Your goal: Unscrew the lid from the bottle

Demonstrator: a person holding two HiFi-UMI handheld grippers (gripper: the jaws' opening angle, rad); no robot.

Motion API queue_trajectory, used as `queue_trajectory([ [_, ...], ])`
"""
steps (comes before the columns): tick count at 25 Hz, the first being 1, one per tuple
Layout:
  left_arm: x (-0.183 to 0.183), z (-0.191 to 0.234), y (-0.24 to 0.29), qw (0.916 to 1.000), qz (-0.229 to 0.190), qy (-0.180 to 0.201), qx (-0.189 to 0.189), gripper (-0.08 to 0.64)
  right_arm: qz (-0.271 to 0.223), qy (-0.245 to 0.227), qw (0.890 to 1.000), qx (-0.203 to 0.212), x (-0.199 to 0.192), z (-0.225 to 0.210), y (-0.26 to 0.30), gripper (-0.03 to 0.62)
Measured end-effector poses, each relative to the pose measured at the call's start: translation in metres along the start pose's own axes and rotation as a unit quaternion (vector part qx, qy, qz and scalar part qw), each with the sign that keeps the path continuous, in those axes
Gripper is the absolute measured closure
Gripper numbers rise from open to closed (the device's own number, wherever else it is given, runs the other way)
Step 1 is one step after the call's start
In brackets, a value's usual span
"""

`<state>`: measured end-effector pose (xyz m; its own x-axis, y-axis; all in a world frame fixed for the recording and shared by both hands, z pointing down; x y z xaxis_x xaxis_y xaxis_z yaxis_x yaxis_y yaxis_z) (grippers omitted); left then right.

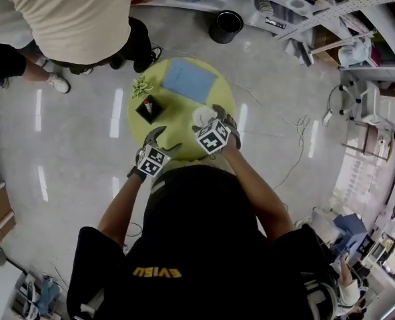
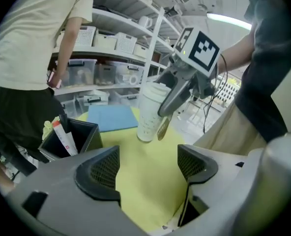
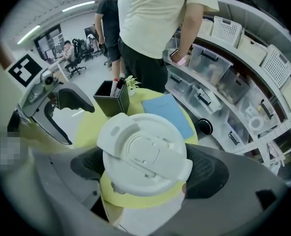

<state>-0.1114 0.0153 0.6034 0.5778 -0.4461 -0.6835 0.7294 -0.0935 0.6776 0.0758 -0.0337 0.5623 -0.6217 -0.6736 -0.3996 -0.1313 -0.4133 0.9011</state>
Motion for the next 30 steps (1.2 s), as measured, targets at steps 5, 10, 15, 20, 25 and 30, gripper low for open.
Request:
queue_trajectory([
  [5, 0.03, -0.003, -0.025, 0.998, -0.056, 0.017, 0.022, 0.183, -0.015, -0.031, 0.999, 0.0, -0.005, -0.002, 0.0, 0.127],
  [10, 0.04, 0.004, -0.041, 0.9965, -0.069, 0.03, 0.037, 0.186, -0.025, -0.021, 0.999, 0.0, -0.003, -0.002, -0.007, 0.129],
  [15, 0.046, 0.014, -0.055, 0.9955, -0.074, 0.03, 0.049, 0.186, -0.055, 0.024, 0.998, -0.004, 0.004, -0.007, -0.026, 0.129],
  [20, 0.051, 0.021, -0.067, 0.9937, -0.092, 0.02, 0.061, 0.186, -0.082, 0.092, 0.992, 0.002, 0.007, -0.015, -0.047, 0.127],
  [25, 0.057, 0.019, -0.075, 0.9931, -0.1, 0.011, 0.06, 0.186, -0.107, 0.186, 0.977, 0.01, -0.008, -0.028, -0.079, 0.127],
  [30, 0.068, 0.021, -0.096, 0.9889, -0.129, -0.004, 0.073, 0.195, -0.141, 0.254, 0.957, 0.012, -0.02, -0.042, -0.113, 0.127],
])
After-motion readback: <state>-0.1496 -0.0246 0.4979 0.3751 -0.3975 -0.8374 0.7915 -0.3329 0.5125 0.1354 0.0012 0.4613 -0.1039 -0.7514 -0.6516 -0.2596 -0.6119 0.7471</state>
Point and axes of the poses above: the fingertips, and each gripper's own axes: y forward along the fingers, z to its left, x out of its top, the point moved 9 cm from there along -y, backward along the fingers, and after that the axes turned 6 degrees about -x, right-handed, at the moved point
